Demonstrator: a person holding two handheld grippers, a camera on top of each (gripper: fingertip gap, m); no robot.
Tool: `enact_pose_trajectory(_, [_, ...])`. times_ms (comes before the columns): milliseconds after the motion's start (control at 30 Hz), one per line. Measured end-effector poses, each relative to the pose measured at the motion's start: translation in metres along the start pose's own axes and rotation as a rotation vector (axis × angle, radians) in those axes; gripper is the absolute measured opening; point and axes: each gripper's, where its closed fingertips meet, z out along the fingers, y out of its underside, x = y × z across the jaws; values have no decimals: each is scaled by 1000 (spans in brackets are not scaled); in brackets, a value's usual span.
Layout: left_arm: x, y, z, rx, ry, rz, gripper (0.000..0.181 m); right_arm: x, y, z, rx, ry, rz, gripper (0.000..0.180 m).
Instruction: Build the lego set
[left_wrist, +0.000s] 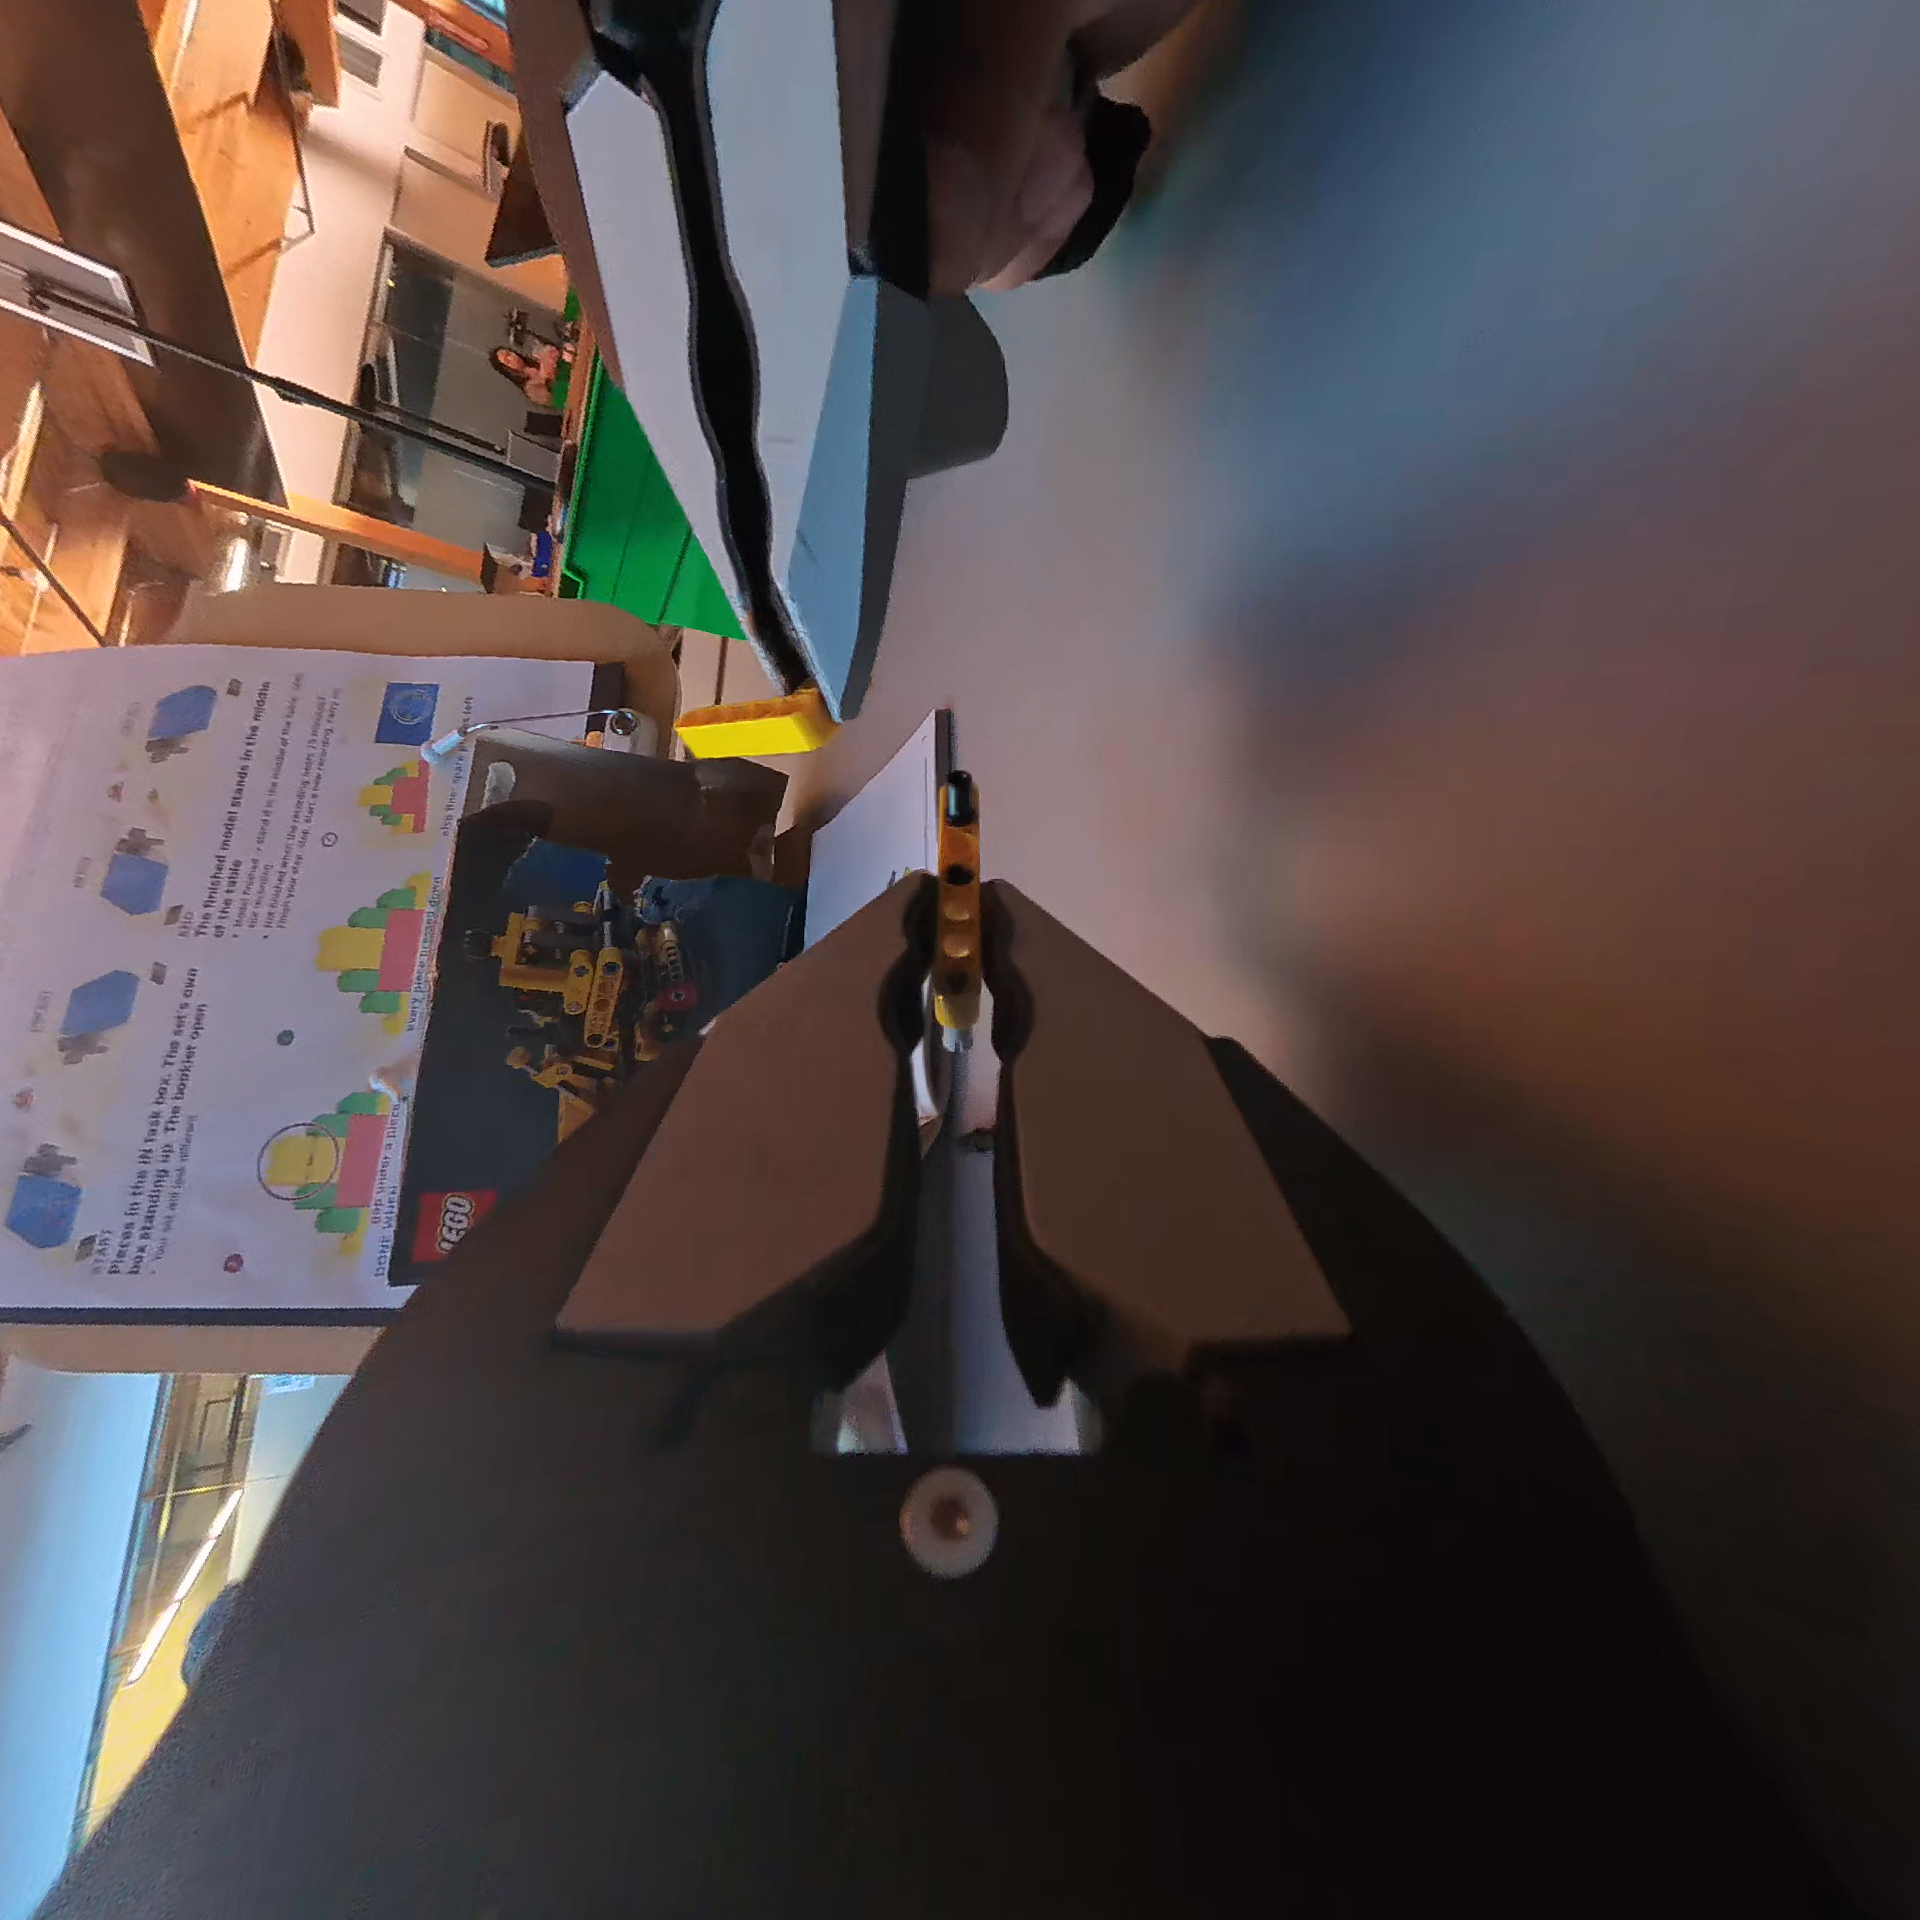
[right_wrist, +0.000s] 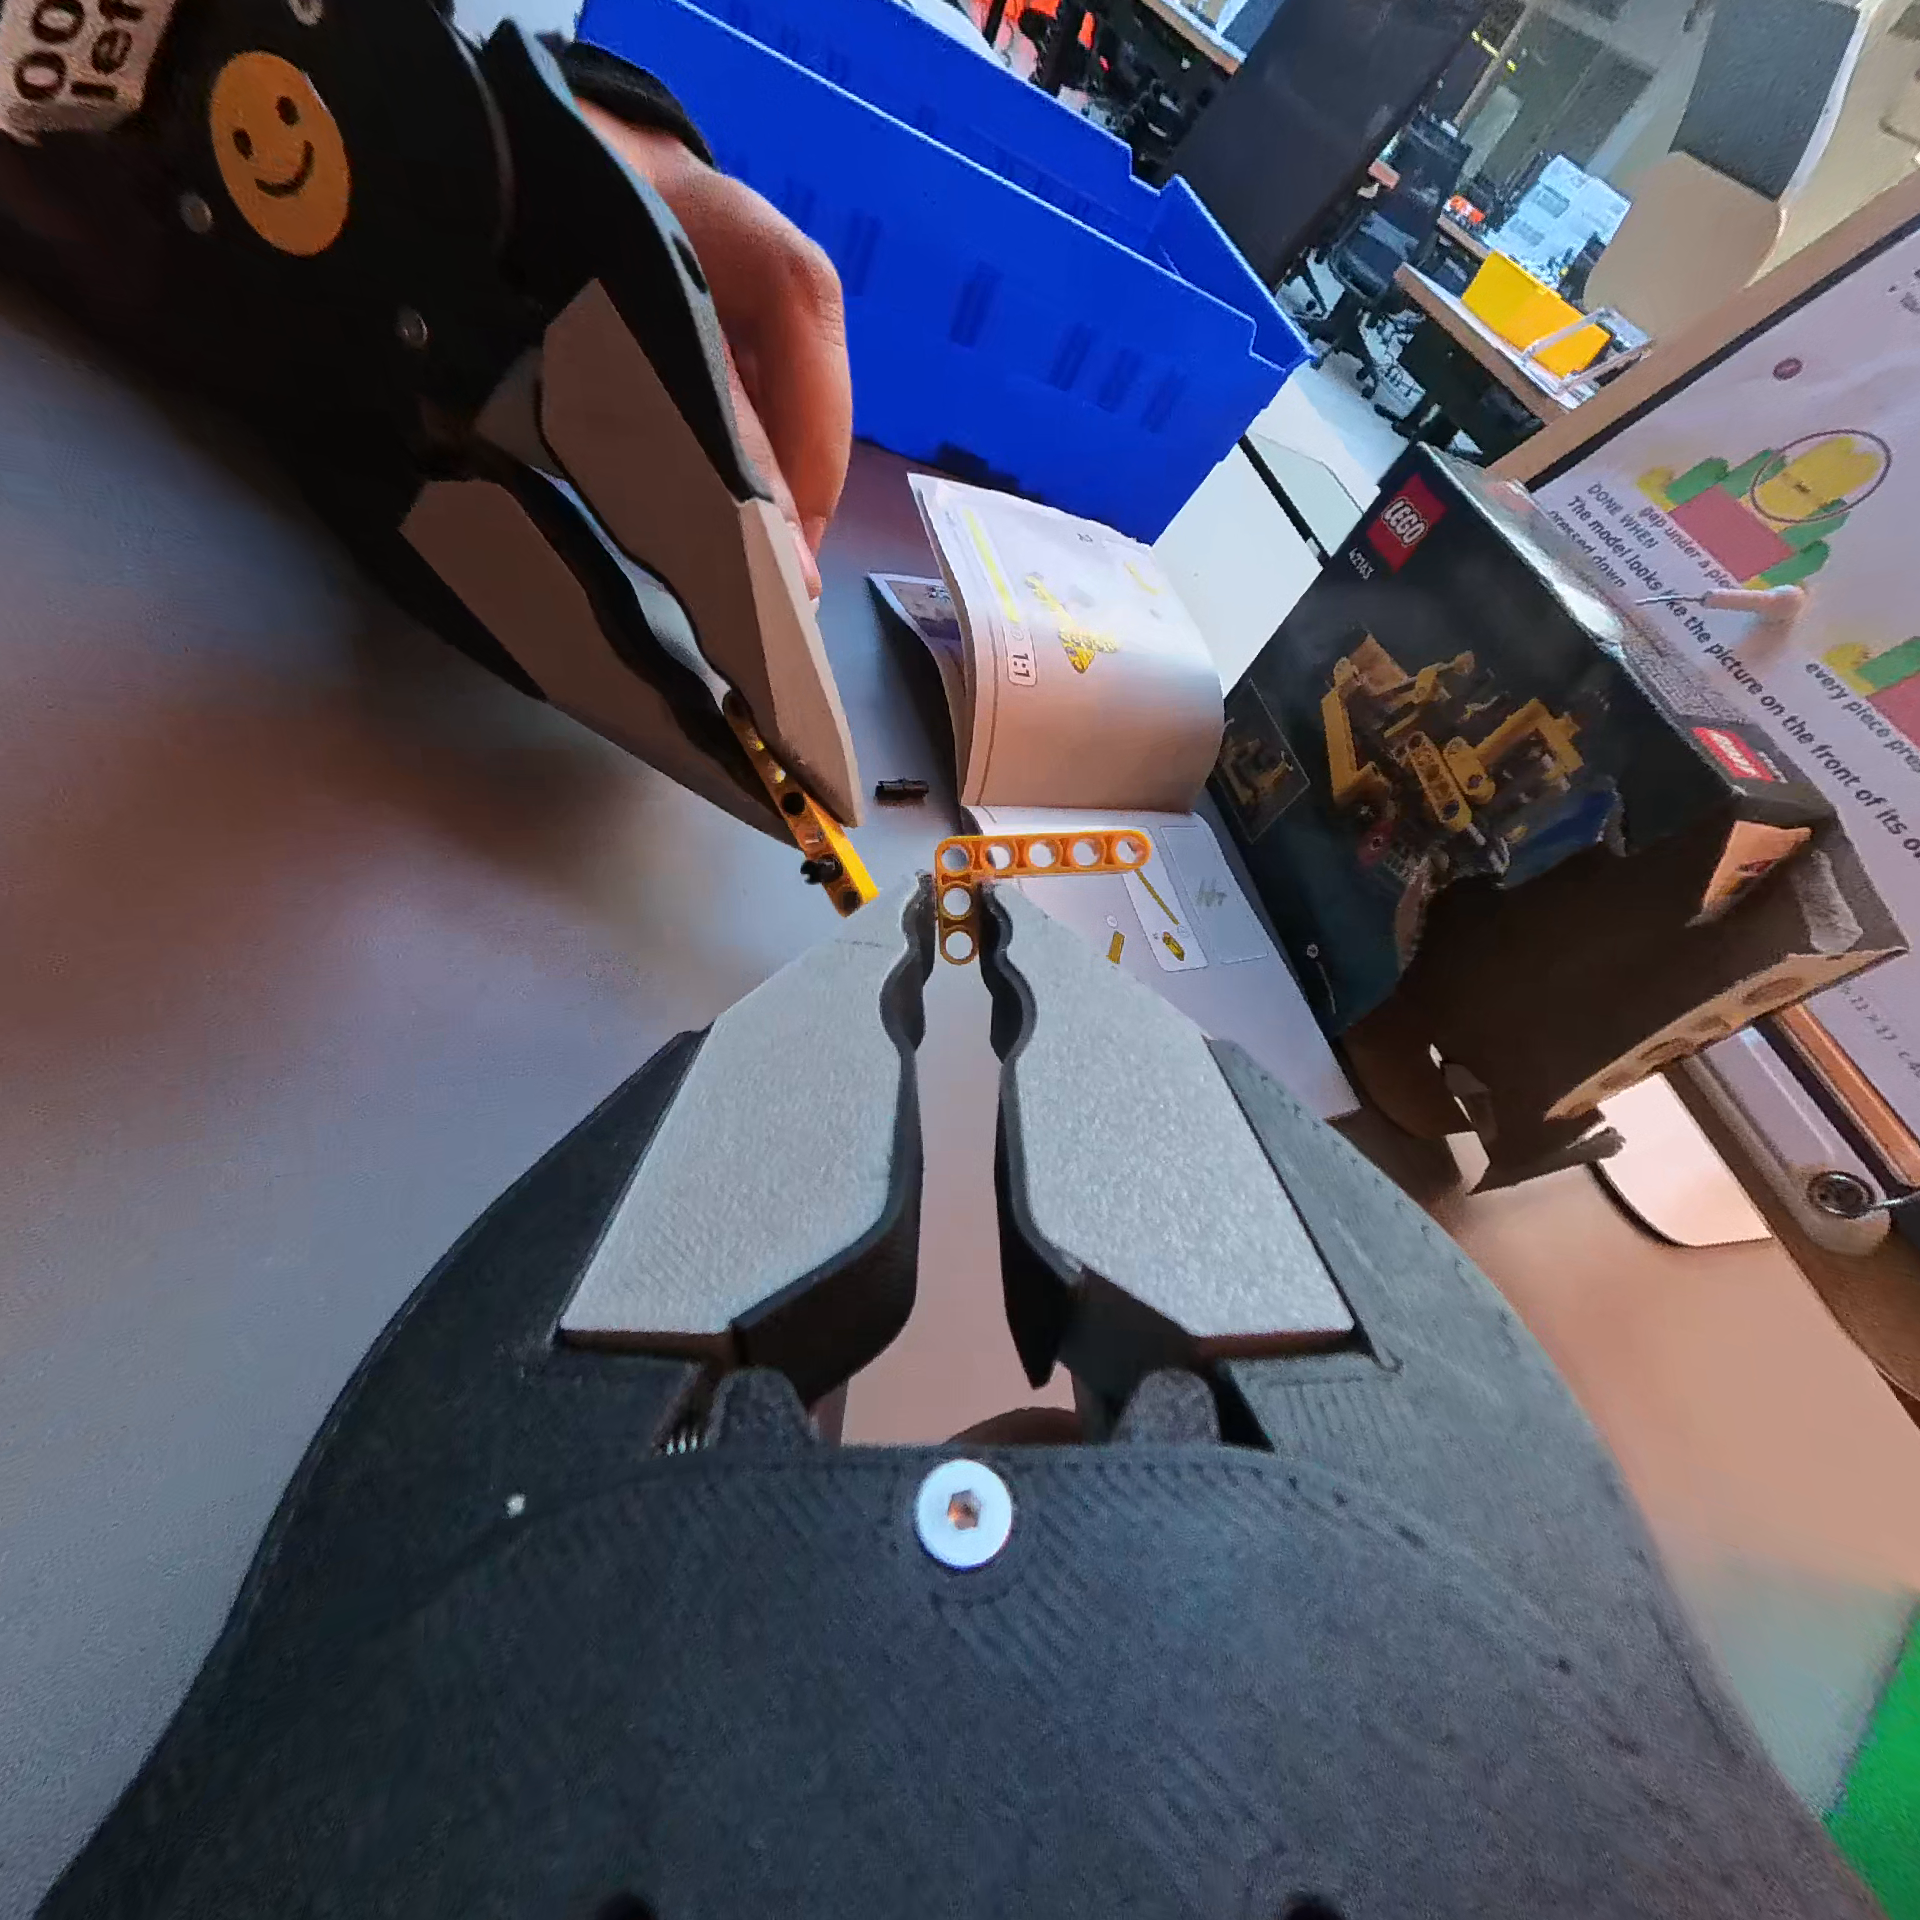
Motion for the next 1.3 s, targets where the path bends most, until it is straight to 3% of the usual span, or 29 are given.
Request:
enact_pose_trajectory(767, [10,-2,1,9,28,14,5,0,-4,-3,53,10,-26,5])
enact_pose_trajectory(1300, [-8,0,-5,18,-44,-58,5,-19,-16,-10,107,-38,13,5])
